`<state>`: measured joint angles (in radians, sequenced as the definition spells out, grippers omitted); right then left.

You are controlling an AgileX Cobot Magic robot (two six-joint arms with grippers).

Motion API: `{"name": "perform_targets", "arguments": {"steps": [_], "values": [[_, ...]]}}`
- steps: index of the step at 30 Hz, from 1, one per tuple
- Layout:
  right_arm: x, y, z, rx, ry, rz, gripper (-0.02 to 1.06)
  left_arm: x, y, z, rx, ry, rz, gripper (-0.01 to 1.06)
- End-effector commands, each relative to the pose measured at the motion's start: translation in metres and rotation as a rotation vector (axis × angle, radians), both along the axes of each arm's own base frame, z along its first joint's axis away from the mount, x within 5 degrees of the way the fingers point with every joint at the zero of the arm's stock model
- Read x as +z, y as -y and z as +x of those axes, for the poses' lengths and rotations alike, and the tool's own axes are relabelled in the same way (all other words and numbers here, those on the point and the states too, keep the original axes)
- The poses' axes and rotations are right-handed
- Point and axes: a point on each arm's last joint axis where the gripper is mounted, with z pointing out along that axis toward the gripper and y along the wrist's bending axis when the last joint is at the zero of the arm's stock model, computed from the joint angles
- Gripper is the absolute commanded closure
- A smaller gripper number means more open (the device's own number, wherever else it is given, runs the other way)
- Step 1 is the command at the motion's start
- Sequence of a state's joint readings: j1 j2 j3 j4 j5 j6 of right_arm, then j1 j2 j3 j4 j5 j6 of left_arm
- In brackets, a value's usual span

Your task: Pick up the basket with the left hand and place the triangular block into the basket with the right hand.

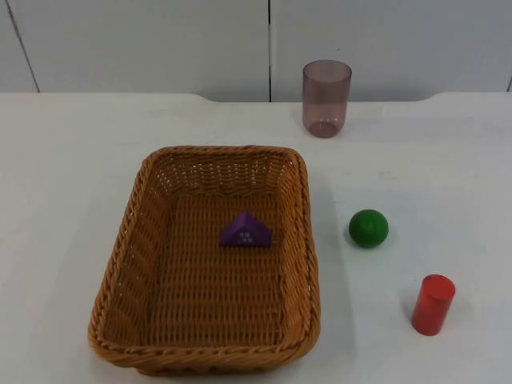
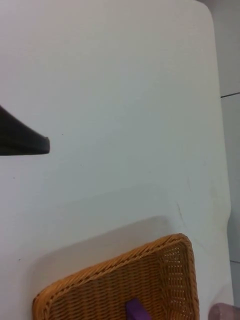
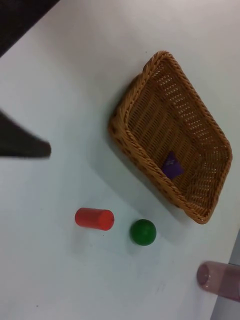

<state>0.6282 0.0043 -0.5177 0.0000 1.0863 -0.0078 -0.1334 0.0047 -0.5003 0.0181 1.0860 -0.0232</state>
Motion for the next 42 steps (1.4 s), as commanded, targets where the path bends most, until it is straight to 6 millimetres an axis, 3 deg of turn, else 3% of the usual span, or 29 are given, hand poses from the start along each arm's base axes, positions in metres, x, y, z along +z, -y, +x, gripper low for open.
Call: {"name": "perform_targets", "arguments": {"steps": [1, 24, 42], "values": [[-0.0003, 0.0001, -0.0001, -0.003, 0.007, 0.002, -0.01, -0.0005, 0.0009, 0.0001, -0.014, 0.009, -0.007, 0.00], [-0.0001, -0.0005, -0.0004, -0.009, 0.006, 0.007, -0.01, -0.0003, 0.0028, -0.0001, -0.022, 0.007, -0.036, 0.00], [-0.0001, -0.0037, -0.0014, -0.473, 0.008, 0.005, -0.01, -0.0003, 0.0028, -0.0001, -0.022, 0.007, -0.036, 0.00]]}}
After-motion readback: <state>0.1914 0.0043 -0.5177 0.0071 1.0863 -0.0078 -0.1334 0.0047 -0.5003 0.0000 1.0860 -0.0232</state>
